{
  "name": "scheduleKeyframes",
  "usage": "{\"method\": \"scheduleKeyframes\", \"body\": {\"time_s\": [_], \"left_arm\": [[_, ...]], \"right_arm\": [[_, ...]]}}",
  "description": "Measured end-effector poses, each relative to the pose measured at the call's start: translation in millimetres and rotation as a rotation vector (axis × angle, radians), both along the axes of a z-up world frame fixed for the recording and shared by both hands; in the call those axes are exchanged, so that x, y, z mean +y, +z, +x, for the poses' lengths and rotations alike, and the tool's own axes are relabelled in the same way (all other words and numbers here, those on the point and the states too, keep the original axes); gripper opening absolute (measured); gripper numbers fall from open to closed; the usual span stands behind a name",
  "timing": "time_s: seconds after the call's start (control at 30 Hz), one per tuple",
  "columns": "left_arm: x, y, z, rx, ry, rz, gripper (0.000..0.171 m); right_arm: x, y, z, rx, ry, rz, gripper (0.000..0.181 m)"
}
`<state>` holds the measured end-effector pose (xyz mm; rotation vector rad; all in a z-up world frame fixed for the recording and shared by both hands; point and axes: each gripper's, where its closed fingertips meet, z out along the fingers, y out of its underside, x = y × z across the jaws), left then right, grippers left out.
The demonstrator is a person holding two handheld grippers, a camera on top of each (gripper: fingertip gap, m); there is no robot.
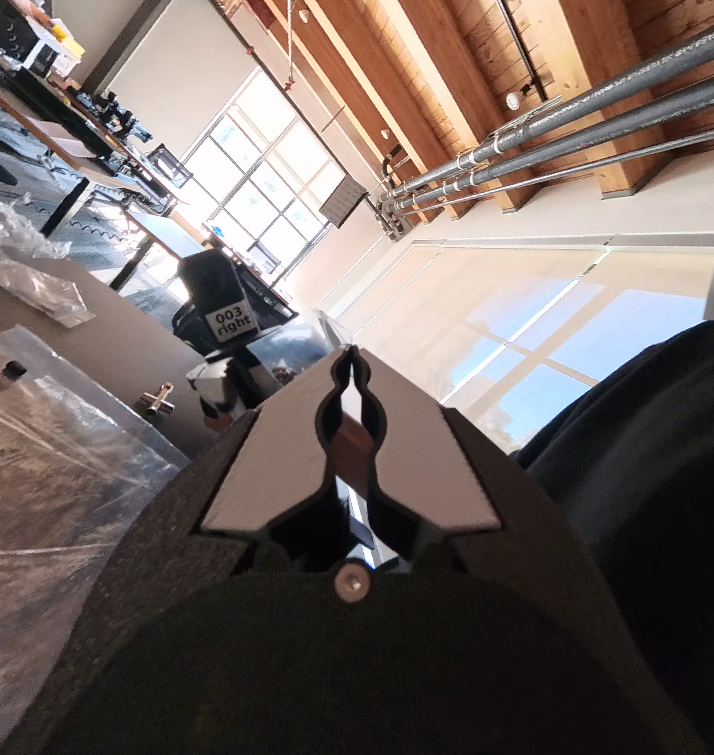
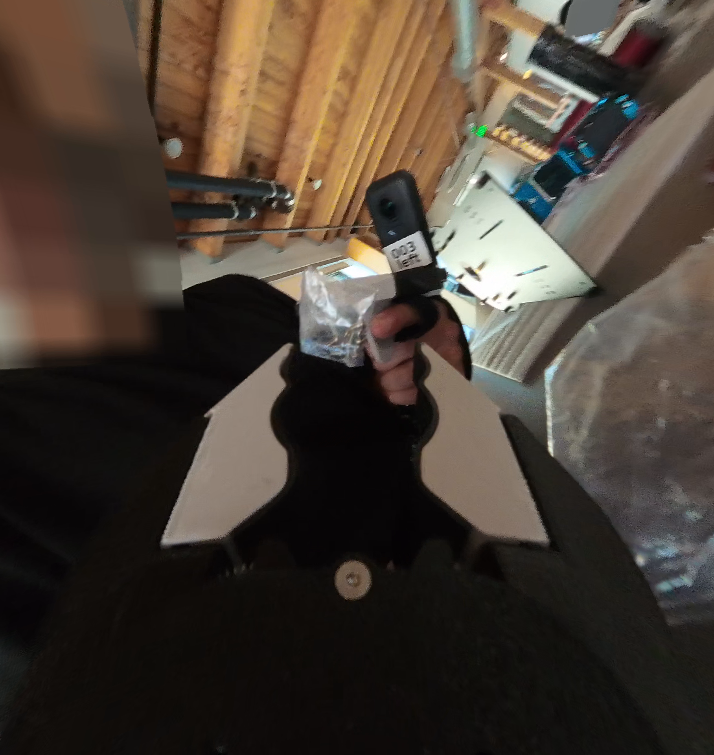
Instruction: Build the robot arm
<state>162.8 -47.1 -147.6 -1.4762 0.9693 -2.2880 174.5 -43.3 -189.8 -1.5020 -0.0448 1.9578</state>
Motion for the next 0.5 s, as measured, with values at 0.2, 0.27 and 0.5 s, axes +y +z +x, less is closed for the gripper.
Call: {"method": "scheduleKeyframes", "body": {"time_s": [0.2, 0.27, 0.5], "left_arm": [[10, -17, 1, 0.066, 0.026, 0.012, 0.000], [12, -23, 1, 0.085, 0.036, 0.013, 0.000], [19, -36, 5, 0.138, 0.070, -0.026, 0.000]], "right_arm": [[-6, 26, 21, 0.071, -0.081, 0.133, 0.009], [-5, 20, 19, 0.013, -0.100, 0.134, 0.003], [9, -2, 29, -0.081, -0.203, 0.050, 0.004]]}}
